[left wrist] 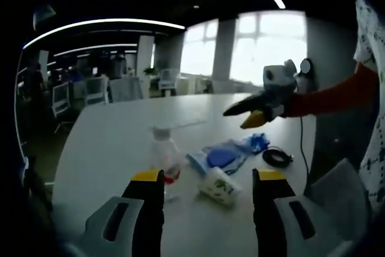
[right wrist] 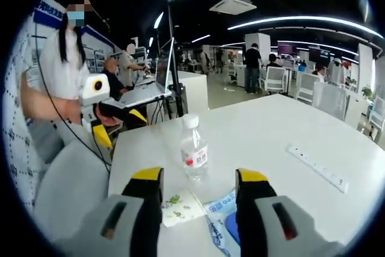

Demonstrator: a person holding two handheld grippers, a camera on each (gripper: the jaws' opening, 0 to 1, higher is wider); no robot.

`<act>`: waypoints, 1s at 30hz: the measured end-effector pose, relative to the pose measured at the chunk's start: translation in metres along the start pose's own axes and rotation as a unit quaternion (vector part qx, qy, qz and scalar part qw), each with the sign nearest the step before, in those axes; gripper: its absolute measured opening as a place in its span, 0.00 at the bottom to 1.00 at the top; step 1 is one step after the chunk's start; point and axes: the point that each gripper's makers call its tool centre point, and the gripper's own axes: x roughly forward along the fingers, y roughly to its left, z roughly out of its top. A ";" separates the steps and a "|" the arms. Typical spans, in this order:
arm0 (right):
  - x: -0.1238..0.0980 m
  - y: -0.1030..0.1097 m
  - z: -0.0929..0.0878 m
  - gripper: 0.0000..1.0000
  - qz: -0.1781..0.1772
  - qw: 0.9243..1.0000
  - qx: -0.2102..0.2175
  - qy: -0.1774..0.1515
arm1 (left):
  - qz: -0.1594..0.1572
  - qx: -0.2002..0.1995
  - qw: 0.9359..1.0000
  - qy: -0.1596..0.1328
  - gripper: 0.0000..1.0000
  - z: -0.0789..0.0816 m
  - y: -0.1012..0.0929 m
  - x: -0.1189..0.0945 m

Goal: Arrange the tabletop items into an orderly group along one side of the table until the central work area is clear of visible clutter.

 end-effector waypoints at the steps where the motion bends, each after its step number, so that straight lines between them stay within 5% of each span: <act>1: 0.000 0.001 -0.002 0.46 0.003 1.000 0.000 0.004 | 0.001 0.000 1.000 0.001 0.56 0.000 0.000 -0.001; 19: 0.030 0.008 -0.028 0.44 0.078 0.995 -0.014 0.058 | 0.027 -0.002 1.000 0.002 0.53 -0.002 0.006 -0.014; 30: 0.048 0.012 -0.048 0.43 0.142 0.984 -0.018 0.108 | 0.042 -0.009 0.999 0.006 0.51 -0.009 0.009 -0.020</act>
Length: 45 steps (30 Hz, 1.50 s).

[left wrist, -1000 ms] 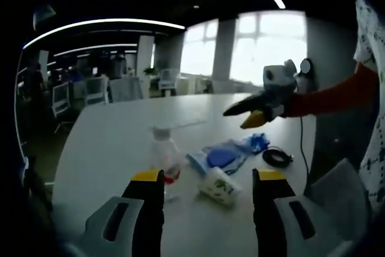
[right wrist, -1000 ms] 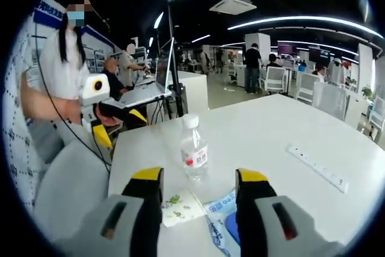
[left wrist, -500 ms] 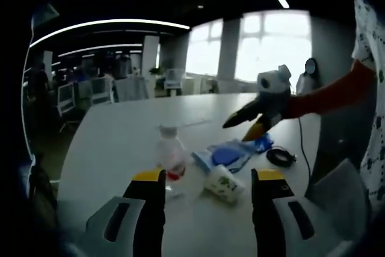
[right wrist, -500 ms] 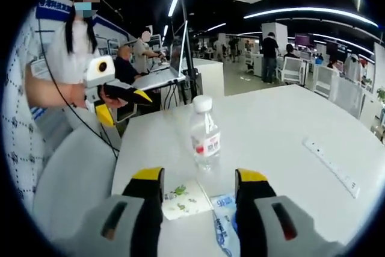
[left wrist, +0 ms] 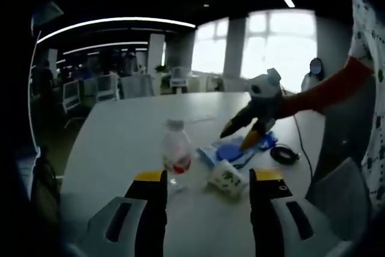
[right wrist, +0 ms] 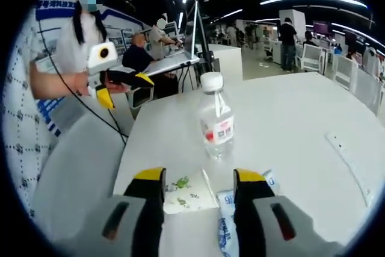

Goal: Arrange the tabletop items into an orderly group along one side of the table until the central work area is clear of visible clutter.

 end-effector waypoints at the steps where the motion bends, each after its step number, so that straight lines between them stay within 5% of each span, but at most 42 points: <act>1: 0.002 0.001 -0.002 0.43 0.010 1.000 -0.003 0.006 | 0.001 0.000 1.000 0.000 0.51 0.000 0.000 0.000; 20: 0.030 -0.002 -0.022 0.36 0.098 0.993 -0.002 0.072 | 0.011 -0.009 1.000 0.012 0.49 -0.014 0.008 -0.001; 45: 0.048 0.001 -0.043 0.26 0.201 0.969 0.040 0.136 | 0.012 -0.019 1.000 0.022 0.45 -0.028 0.012 0.008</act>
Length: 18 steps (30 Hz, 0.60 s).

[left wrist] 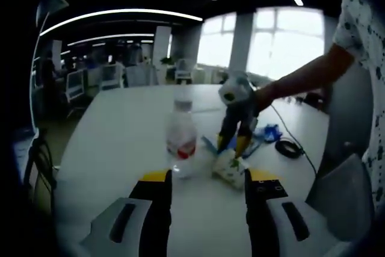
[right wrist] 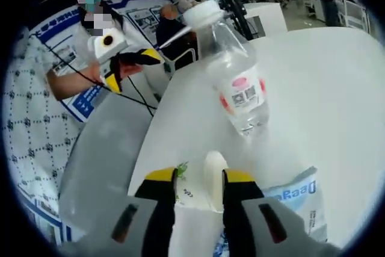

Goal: Arrange the tabletop items into an orderly group along one side of the table until the central work area is clear of visible clutter.

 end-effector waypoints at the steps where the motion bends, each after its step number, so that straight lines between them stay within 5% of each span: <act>1: 0.000 0.000 0.000 0.25 0.002 1.000 0.001 0.001 | 0.000 -0.001 1.000 0.000 0.45 0.000 0.000 0.000; 18: 0.001 0.022 -0.001 0.08 0.036 0.999 0.003 0.015 | -0.002 -0.003 1.000 -0.004 0.42 0.001 -0.001 0.004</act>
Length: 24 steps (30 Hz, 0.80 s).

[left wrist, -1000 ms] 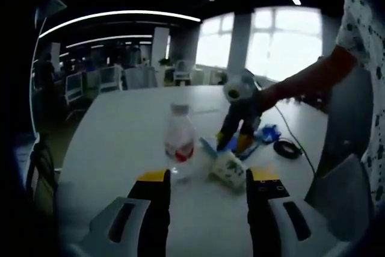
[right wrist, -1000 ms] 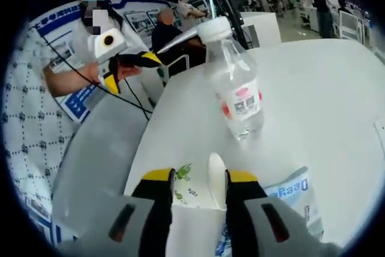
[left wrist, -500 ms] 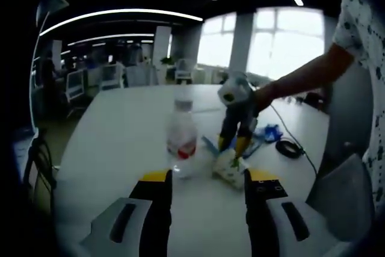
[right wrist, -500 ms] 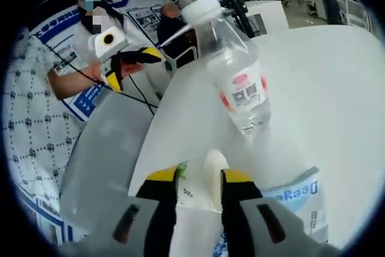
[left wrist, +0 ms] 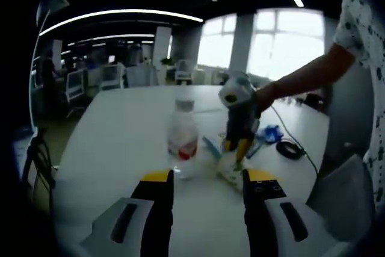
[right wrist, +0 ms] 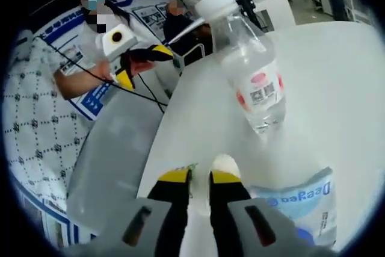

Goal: Arrange the tabletop items into an orderly group along one side of the table until the central work area is clear of visible clutter.

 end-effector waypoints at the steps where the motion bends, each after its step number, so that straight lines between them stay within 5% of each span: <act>1: -0.001 0.004 0.001 0.07 0.007 1.000 0.003 0.000 | -0.001 0.000 1.000 0.000 0.42 0.000 -0.001 0.000; 24: 0.006 0.037 0.000 0.00 0.036 0.999 0.034 -0.008 | -0.013 0.006 1.000 -0.006 0.39 0.004 -0.003 -0.004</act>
